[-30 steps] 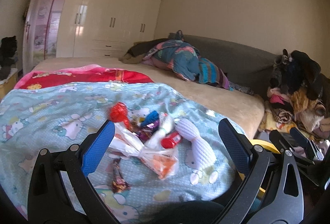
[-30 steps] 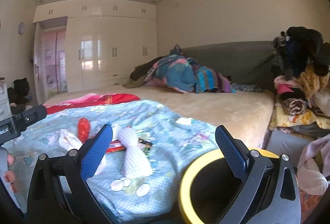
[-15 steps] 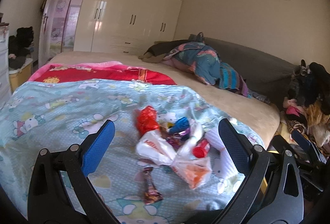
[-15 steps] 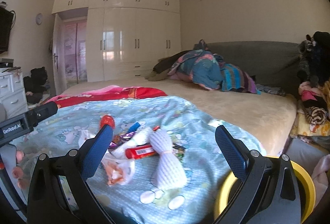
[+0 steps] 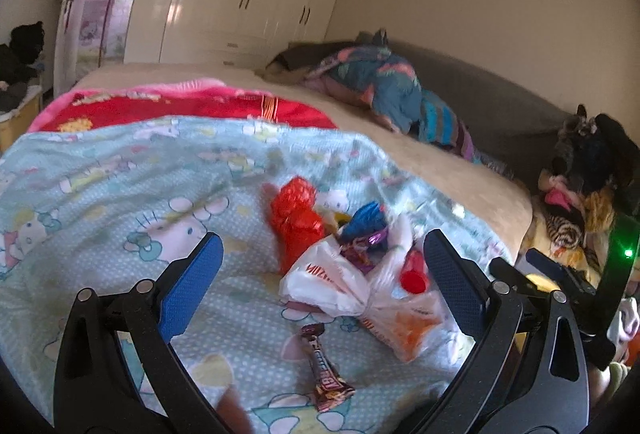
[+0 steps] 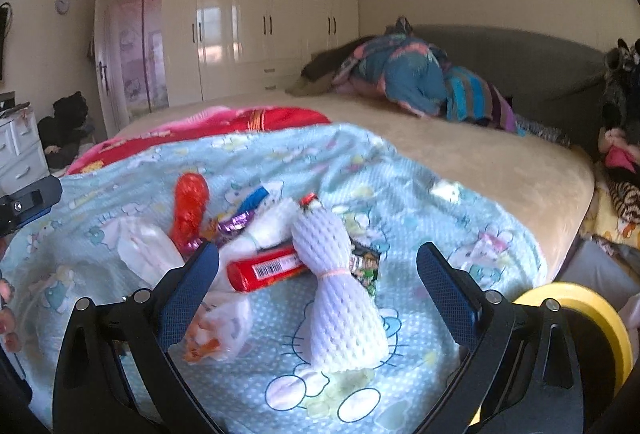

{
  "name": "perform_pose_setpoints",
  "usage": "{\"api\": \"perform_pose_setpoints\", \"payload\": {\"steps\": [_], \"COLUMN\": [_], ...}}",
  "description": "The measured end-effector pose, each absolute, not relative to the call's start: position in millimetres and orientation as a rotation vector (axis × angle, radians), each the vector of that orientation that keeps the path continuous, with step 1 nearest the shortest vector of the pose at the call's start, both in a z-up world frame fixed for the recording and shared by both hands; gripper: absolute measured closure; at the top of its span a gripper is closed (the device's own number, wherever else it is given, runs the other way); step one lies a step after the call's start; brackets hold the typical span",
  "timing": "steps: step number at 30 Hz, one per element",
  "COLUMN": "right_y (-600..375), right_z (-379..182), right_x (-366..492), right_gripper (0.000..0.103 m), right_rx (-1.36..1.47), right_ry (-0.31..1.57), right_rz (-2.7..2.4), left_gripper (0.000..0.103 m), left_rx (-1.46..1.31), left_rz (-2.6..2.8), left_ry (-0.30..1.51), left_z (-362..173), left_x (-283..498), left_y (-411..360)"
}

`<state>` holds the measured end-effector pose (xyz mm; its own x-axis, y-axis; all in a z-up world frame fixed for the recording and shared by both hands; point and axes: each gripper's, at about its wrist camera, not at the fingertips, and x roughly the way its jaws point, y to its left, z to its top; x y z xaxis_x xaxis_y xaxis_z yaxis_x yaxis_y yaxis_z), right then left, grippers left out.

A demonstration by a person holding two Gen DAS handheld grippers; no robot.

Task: Collect trash
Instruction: 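Reach the right tool to the white mesh fruit sleeve and grasp it, then carry the mesh sleeve to the bin with right tool while left grasps white bag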

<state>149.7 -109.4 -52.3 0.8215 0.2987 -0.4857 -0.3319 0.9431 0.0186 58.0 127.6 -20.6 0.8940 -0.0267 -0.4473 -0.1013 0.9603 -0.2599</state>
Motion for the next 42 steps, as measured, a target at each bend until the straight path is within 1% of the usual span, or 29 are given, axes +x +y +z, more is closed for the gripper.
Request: {"api": "perform_pose_setpoints", "payload": {"steps": [2, 10, 13, 15, 16, 18, 19, 20, 21, 22, 24, 25, 26, 28, 29, 32, 36, 42], "right_y": [-109.5, -118.4, -119.1, -120.5, -120.9, -122.1, -121.9, -122.4, -122.5, -122.1, -123.4, -123.6, -125.0, -126.5, -127.5, -128.1, -127.8, -133.7], "right_z": [-61.7, -87.4, -93.8, -99.5, -102.6, -106.9, -108.3, -110.5, -111.2, -111.5, -112.3, -112.4, -112.7, -111.9, -111.5, -109.2, -102.0, -89.5], "right_x": [157.0, 172.7, 178.4, 183.9, 186.4, 189.8, 190.7, 191.5, 191.9, 192.3, 191.9, 191.6, 190.8, 190.6, 189.5, 185.8, 177.3, 166.3], "right_gripper": [0.023, 0.024, 0.029, 0.039, 0.041, 0.052, 0.055, 0.059, 0.060, 0.061, 0.065, 0.066, 0.068, 0.069, 0.070, 0.073, 0.075, 0.076], "right_rx": [-0.067, -0.049, -0.039, -0.026, -0.018, -0.007, -0.005, -0.002, 0.002, 0.005, 0.012, 0.015, 0.021, 0.029, 0.034, 0.042, 0.048, 0.077], "right_ry": [0.541, 0.606, 0.631, 0.660, 0.676, 0.699, 0.707, 0.718, 0.723, 0.726, 0.730, 0.730, 0.730, 0.728, 0.726, 0.716, 0.678, 0.616], "right_rz": [0.333, 0.299, 0.295, 0.299, 0.301, 0.308, 0.309, 0.313, 0.320, 0.325, 0.336, 0.338, 0.342, 0.348, 0.351, 0.369, 0.405, 0.419], "left_gripper": [0.010, 0.010, 0.011, 0.011, 0.011, 0.011, 0.011, 0.014, 0.018, 0.020, 0.032, 0.035, 0.043, 0.047, 0.052, 0.059, 0.065, 0.067], "left_rx": [-0.288, -0.382, -0.408, -0.429, -0.439, -0.450, -0.452, -0.457, -0.462, -0.467, -0.463, -0.453, -0.441, -0.421, -0.412, -0.378, -0.345, -0.309], "left_rz": [0.040, 0.051, 0.047, 0.039, 0.036, 0.035, 0.037, 0.034, 0.030, 0.025, 0.016, 0.017, 0.015, 0.014, 0.008, -0.003, -0.013, -0.012], "left_ry": [0.498, 0.647, 0.676, 0.687, 0.691, 0.700, 0.703, 0.704, 0.707, 0.710, 0.715, 0.713, 0.705, 0.697, 0.693, 0.666, 0.611, 0.529], "left_z": [-29.3, -71.5, -81.3, -85.6, -87.5, -89.3, -89.5, -90.4, -90.5, -91.0, -91.3, -90.7, -89.2, -86.3, -84.8, -78.4, -64.5, -37.6], "left_x": [67.9, 105.8, 114.7, 118.5, 120.2, 122.3, 123.5, 123.9, 125.6, 125.9, 127.8, 127.7, 126.6, 124.8, 124.1, 119.3, 111.7, 96.8], "left_y": [129.3, 140.1, 143.0, 144.1, 144.8, 144.7, 144.7, 144.6, 143.5, 142.7, 139.4, 137.2, 134.1, 129.4, 126.7, 119.7, 112.9, 105.2]}}
